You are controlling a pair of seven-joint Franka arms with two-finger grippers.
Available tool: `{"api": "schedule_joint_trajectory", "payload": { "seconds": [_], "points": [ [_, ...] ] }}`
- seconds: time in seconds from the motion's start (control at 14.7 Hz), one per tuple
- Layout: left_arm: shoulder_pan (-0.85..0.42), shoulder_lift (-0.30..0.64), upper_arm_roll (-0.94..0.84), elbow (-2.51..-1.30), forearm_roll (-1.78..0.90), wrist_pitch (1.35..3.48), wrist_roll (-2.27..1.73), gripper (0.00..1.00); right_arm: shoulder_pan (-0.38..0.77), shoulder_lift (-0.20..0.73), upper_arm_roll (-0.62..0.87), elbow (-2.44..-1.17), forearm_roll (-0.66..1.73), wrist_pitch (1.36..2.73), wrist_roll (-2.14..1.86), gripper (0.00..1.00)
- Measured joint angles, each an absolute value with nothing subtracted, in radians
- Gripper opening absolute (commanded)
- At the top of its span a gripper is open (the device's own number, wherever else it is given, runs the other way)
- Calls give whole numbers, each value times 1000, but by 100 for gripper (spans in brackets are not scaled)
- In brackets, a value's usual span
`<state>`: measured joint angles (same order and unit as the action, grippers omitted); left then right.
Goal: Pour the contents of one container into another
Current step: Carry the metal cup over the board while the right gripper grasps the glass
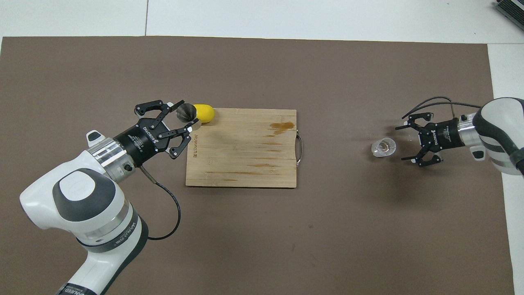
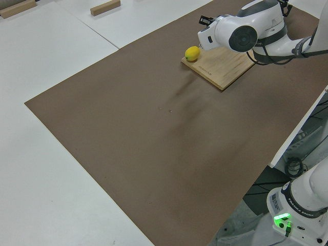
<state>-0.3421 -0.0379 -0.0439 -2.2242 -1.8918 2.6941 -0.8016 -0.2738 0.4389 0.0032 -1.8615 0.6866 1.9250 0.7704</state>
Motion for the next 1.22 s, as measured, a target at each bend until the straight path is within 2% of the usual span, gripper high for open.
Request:
{"api": "schedule_joint_trajectory", "payload": {
  "seconds": [0.75,1.22],
  "points": [
    [-465,5,-100,-2180,-2100,2808,-805,0,-267,438,6,-1897,744,1935,767,100],
    [-534,202,-111,-1983,-2165,2874,-803,0,-267,438,6,-1925,778,1935,720,100]
  ]
}}
